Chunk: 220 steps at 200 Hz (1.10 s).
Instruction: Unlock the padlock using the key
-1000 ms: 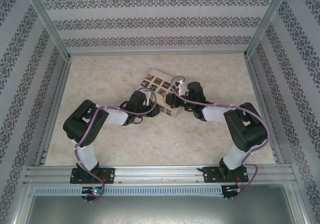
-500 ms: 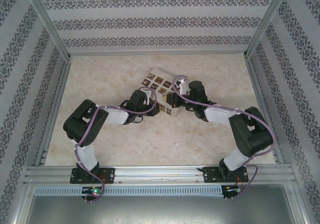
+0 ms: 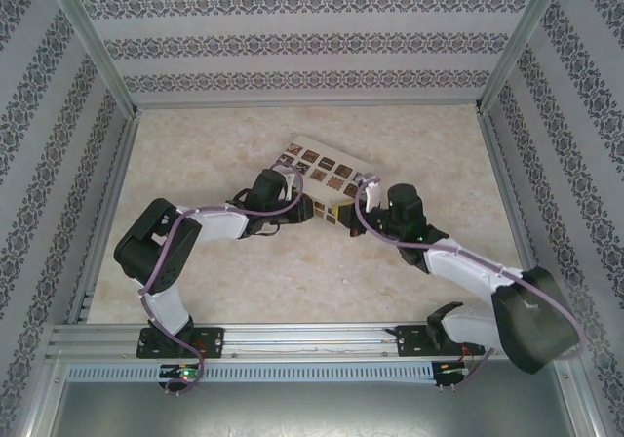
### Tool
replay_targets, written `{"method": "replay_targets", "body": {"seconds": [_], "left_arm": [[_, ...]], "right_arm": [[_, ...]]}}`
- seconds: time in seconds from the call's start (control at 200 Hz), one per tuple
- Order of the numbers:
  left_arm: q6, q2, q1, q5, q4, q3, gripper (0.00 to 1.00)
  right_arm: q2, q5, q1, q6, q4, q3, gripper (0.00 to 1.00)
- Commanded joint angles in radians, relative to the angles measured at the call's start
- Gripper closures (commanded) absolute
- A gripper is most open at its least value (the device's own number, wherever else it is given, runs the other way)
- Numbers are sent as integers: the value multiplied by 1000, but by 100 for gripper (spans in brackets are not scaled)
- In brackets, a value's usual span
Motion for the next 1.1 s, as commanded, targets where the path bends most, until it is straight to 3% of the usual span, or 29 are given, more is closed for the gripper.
{"method": "replay_targets", "body": {"seconds": [0.0, 0.175, 0.375, 1.094], "left_arm": [[-46, -53, -8, 62, -27, 48, 76], [-74, -64, -8, 80, -55, 65, 76], [-96, -66, -8, 91, -65, 75, 76], [-140, -63, -9, 85, -49, 75, 76]], "right_arm": [[-75, 91, 52, -82, -22, -67, 100], [-103, 195, 135, -129, -7, -144, 100], [-21, 264, 190, -155, 72, -174, 100], [329, 350, 207, -191, 419, -125, 100]]}}
